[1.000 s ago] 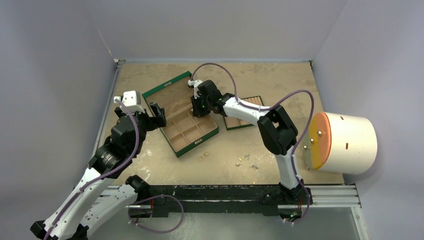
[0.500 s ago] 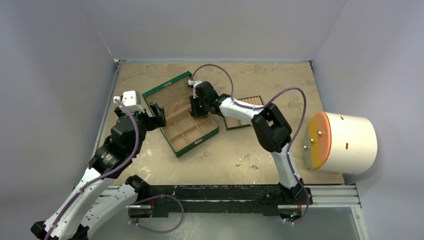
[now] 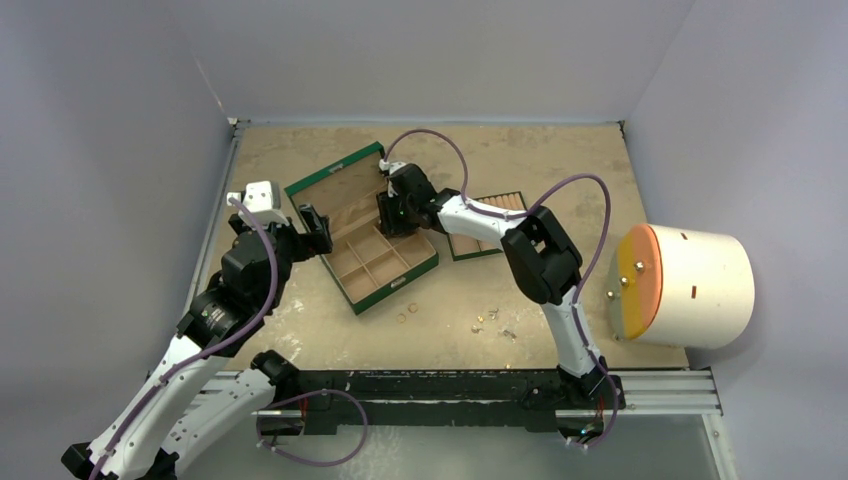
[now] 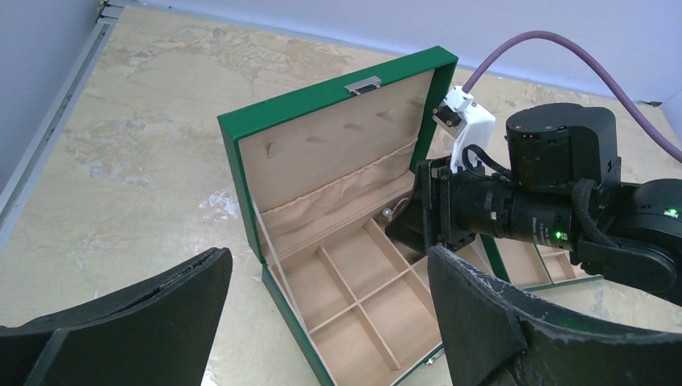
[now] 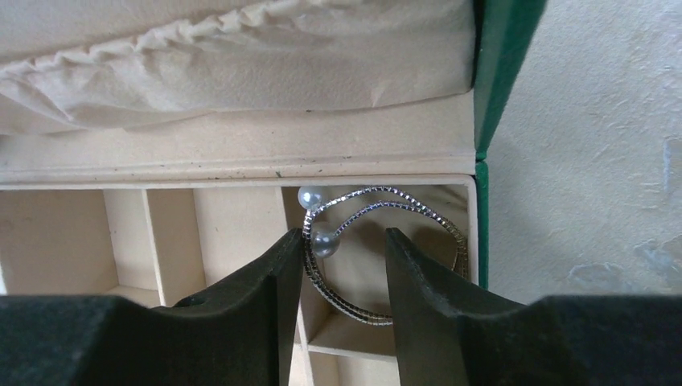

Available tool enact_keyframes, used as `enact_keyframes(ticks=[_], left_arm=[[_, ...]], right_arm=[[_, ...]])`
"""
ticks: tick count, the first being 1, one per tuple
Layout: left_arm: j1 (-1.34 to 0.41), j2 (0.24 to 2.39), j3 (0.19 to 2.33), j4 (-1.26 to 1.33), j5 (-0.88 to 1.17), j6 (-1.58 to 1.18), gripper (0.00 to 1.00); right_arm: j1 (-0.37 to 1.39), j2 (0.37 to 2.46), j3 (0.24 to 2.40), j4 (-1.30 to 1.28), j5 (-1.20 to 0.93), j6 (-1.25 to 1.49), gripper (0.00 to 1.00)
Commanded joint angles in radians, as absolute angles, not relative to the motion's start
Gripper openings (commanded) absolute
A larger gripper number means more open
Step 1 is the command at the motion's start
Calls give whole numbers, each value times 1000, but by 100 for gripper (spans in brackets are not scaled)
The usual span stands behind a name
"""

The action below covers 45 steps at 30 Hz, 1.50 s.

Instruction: Organize the mixed jewelry

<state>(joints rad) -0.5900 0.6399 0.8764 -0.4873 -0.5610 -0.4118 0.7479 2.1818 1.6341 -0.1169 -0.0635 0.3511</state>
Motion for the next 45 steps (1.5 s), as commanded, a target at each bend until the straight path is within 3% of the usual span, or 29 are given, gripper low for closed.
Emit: enact_keyframes(ticks=[1, 7, 26, 34, 45], left_arm=[[-583, 630, 876, -446, -554, -426, 91], [-577, 631, 874, -445, -544, -426, 91], [-561, 632, 872, -439, -520, -430, 91], [-558, 634, 872, -436, -515, -430, 91], [-555, 641, 871, -436, -514, -429, 91]], right_arm=[[732, 2138, 1650, -109, -2, 355, 47], [730, 2111, 1644, -97, 28, 360, 52], [737, 2034, 1631, -97, 39, 383, 53], [739, 2020, 1608, -98, 44, 389, 46], [739, 1716, 1359, -109, 101, 380, 45]])
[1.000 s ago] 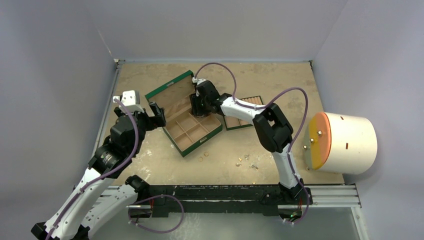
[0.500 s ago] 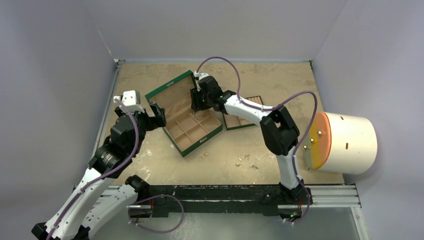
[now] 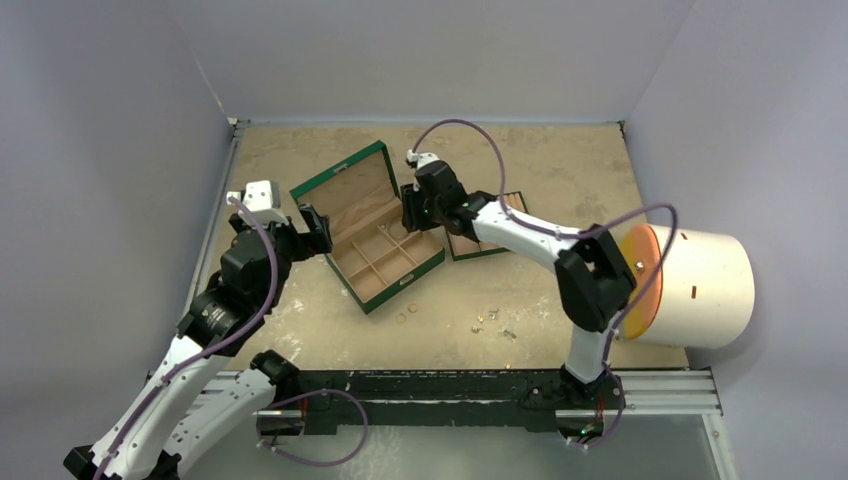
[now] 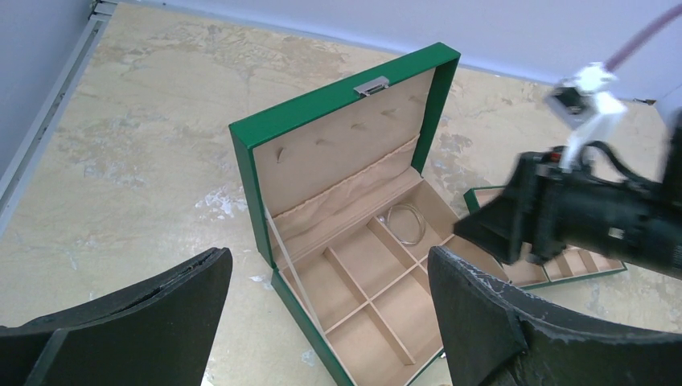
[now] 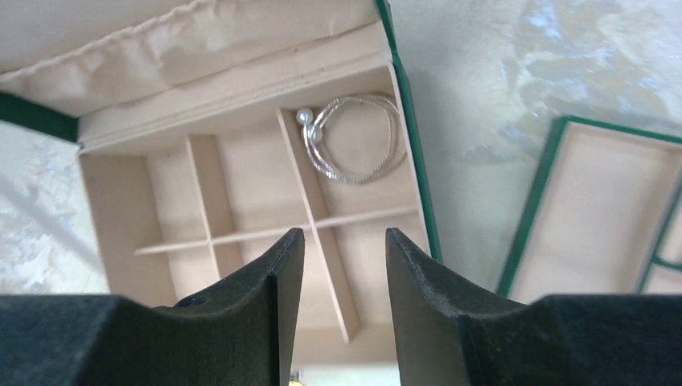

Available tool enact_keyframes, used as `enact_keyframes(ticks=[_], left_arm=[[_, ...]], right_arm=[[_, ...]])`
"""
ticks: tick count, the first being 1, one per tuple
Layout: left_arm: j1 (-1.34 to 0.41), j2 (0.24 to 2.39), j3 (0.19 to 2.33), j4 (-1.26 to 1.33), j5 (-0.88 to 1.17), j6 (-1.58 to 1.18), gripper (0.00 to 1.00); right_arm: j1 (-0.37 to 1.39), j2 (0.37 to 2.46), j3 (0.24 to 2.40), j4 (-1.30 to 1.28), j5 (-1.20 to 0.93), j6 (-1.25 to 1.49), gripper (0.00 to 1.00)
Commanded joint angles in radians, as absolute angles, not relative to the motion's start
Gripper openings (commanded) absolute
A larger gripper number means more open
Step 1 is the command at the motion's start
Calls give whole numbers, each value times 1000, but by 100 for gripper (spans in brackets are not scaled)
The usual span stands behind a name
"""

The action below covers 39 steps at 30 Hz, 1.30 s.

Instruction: Organize the mixed jewelry

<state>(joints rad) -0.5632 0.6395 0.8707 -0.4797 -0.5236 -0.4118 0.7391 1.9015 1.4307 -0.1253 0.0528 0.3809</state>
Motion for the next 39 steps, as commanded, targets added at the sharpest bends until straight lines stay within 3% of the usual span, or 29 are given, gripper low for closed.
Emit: enact_keyframes(ticks=[1, 10, 21, 29, 39], left_arm=[[-555, 643, 870, -436, -514, -429, 91], [-554, 665, 870, -435, -498, -434, 91], [-554, 729, 873, -432, -457, -442, 91], [-548, 747, 875, -430, -445, -446, 91], [-539, 764, 876, -431, -443, -431, 90]], right_arm=[[740, 1676, 1332, -117, 109, 378, 45], [739, 1323, 1102, -273, 146, 363, 45], [734, 1083, 891, -514, 234, 506, 46], [644, 1108, 808, -447, 264, 527, 44], [521, 1404, 962, -241, 213, 395, 42]])
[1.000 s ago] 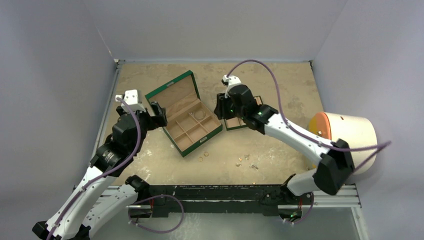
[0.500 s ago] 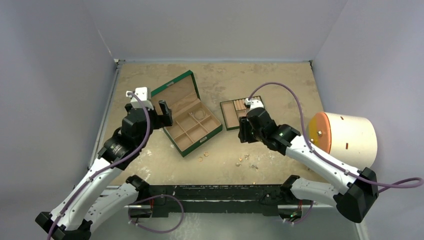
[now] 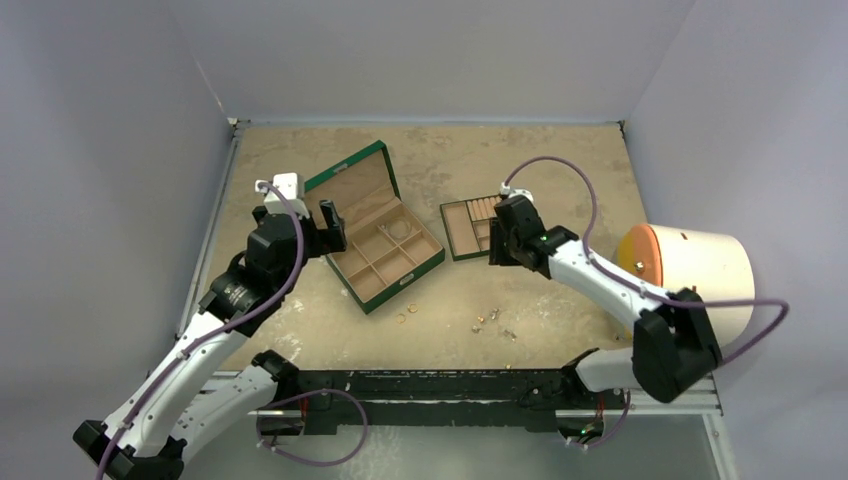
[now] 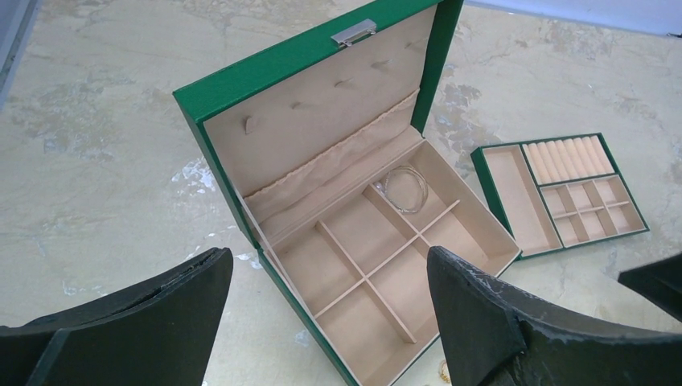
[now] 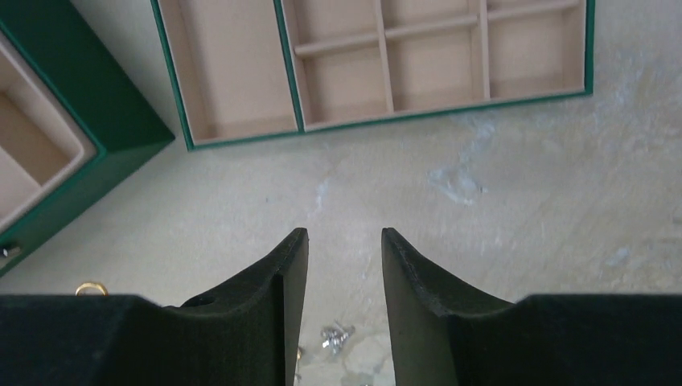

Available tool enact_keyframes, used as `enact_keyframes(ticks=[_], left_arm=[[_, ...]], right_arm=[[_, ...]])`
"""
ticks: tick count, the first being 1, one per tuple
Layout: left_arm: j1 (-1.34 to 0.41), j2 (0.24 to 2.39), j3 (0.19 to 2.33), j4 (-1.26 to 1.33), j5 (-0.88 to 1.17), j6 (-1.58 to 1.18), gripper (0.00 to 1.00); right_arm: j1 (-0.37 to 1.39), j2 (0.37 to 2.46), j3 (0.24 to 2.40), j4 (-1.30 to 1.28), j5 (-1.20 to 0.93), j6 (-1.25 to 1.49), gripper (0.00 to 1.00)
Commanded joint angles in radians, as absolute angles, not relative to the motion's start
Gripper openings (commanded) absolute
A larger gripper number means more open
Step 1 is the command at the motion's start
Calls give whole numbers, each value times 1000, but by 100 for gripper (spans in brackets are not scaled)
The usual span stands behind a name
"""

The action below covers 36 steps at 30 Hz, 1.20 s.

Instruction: Organize the mixed jewelry

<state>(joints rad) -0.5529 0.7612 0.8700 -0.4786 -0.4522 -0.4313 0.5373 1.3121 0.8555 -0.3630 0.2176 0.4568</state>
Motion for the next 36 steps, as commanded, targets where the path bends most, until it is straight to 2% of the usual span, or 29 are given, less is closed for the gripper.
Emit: enact_keyframes(ticks=[1, 13, 32, 36], left_arm=[[-536, 765, 875, -431, -439, -431, 90], [-517, 765, 875, -431, -428, -430, 90], [-502, 765, 875, -425, -399, -430, 90], [-499, 763, 875, -423, -394, -431, 90]], right_arm=[[518, 1433, 988, -232, 216, 385, 41], [470, 1713, 1226, -195, 152, 321, 40], [462, 1879, 1294, -189, 138, 332, 36], [463, 1899, 1293, -185, 141, 334, 32]])
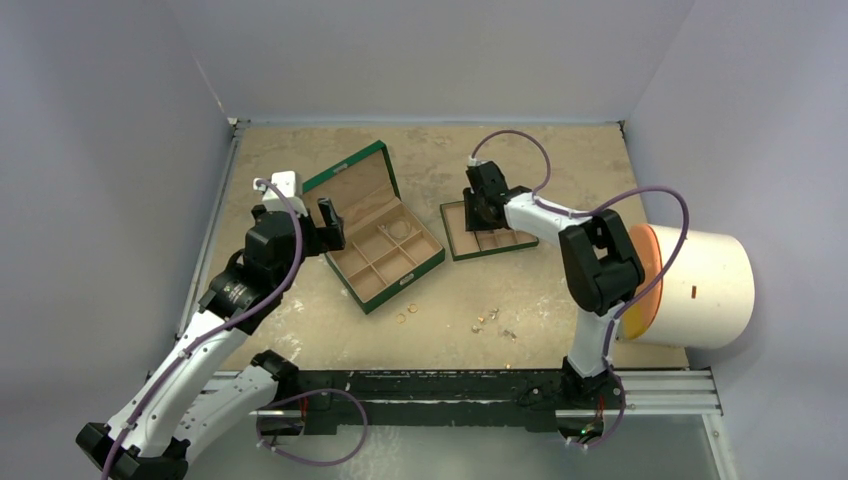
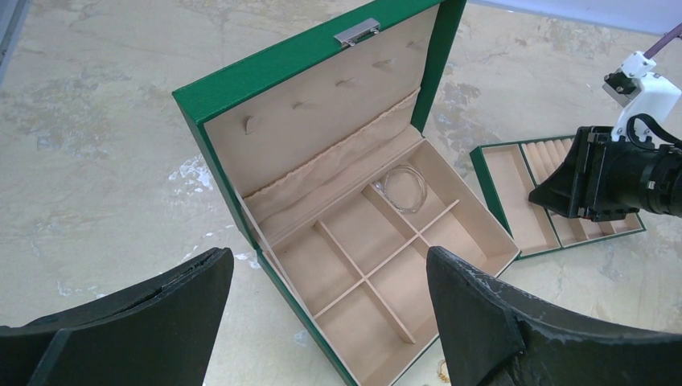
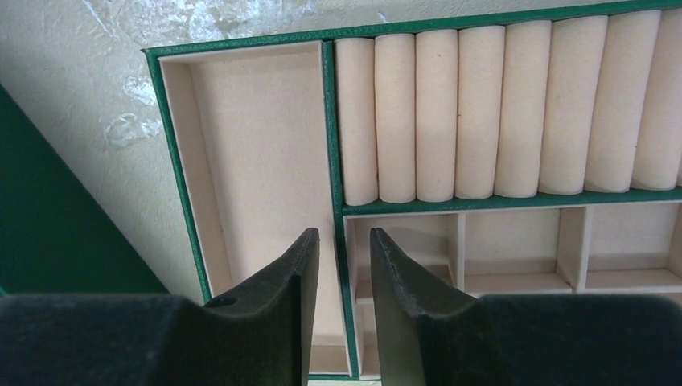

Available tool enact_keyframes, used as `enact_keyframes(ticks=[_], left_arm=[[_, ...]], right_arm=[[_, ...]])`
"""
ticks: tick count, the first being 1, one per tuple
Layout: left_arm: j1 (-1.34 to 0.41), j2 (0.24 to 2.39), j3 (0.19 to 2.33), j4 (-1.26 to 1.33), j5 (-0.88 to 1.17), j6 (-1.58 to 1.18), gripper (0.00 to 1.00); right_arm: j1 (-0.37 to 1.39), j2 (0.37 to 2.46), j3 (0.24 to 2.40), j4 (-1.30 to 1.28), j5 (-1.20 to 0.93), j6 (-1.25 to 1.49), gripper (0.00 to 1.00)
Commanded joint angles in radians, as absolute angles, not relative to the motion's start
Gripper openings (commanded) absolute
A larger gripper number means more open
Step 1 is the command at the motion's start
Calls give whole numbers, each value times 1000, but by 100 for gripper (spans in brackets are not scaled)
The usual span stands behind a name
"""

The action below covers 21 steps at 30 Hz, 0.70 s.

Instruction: Organize the mixed jewelry

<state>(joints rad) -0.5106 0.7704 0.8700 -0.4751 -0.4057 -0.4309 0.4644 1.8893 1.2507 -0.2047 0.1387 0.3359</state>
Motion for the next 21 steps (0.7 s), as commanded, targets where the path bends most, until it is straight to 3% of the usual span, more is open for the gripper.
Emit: enact_keyframes(ticks=[1, 7, 13, 21], left_arm=[[-499, 762, 876, -424, -394, -431, 90], [-499, 758, 873, -424, -395, -431, 90], [-497, 753, 874, -425, -397, -431, 90], [-496, 741, 874, -426, -405, -434, 90]], right_arm=[[462, 1904, 1294, -185, 141, 334, 31], [462, 1904, 1290, -185, 142, 333, 21], [462, 1885, 1287, -196, 148, 328, 0], [462, 1810, 1274, -195, 176, 301, 0]])
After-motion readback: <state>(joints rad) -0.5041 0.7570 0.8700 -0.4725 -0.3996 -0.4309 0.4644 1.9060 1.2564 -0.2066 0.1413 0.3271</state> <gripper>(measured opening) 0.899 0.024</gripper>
